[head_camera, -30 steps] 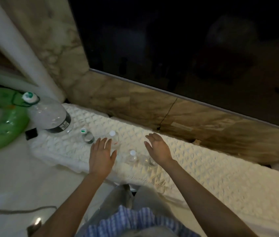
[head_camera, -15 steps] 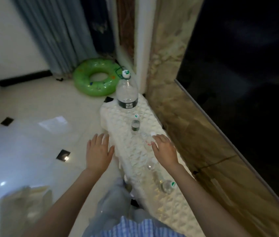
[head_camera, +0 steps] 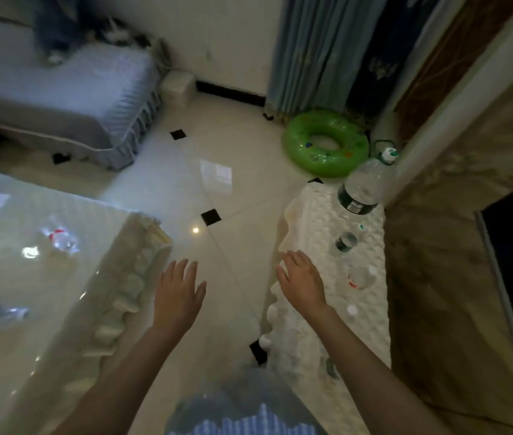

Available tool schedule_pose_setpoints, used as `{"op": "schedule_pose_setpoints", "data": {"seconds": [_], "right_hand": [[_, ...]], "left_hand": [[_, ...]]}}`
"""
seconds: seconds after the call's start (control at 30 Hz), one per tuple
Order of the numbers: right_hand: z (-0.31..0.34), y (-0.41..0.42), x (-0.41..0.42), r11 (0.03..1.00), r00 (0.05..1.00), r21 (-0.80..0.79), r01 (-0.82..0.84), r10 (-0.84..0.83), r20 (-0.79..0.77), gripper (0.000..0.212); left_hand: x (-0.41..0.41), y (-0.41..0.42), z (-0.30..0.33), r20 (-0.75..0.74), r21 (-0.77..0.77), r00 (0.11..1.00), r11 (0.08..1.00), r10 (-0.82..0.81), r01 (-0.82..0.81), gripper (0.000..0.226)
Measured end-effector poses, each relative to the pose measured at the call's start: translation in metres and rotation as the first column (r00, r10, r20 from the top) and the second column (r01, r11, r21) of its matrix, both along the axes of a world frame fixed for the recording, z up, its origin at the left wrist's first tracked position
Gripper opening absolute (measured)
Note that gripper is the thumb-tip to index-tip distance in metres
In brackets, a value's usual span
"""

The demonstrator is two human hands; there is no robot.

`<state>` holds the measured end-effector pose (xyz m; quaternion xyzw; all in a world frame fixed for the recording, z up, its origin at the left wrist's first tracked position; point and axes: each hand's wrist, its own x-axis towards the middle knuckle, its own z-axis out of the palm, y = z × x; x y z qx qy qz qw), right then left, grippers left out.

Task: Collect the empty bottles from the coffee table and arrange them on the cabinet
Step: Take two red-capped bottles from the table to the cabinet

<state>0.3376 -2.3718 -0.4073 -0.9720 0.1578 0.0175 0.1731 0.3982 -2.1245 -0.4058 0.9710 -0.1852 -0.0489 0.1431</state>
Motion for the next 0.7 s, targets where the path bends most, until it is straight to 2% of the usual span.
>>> {"op": "schedule_pose_setpoints", "data": {"seconds": [0.23, 0.4, 0.5, 0.7], "right_hand": [[0.002, 0.1, 0.007, 0.966, 0.967, -0.052, -0.255, 0.256, 0.01, 0.044], [-0.002, 0.179, -0.006, 0.921, 0.921, -0.015, -0.39, 0.39, -0.014, 0.044], [-0.003, 0.225, -0.017, 0.87, 0.87, -0.014, -0.492, 0.492, -0.02, 0.045], [-0.003, 0.31, -0.023, 0.74, 0.74, -0.013, -0.672, 0.672, 0.018, 0.042]], "left_hand": [[-0.045, 0.109, -0.002, -0.01, -0.029, 0.978, 0.977, 0.21, -0.211, 0.043], [-0.092, 0.188, 0.0, -0.002, 0.013, 0.939, 0.939, 0.344, -0.344, 0.046], [-0.122, 0.229, 0.004, -0.016, 0.037, 0.895, 0.895, 0.445, -0.445, 0.048], [-0.173, 0.293, 0.01, 0.013, -0.01, 0.785, 0.785, 0.62, -0.62, 0.046]]}}
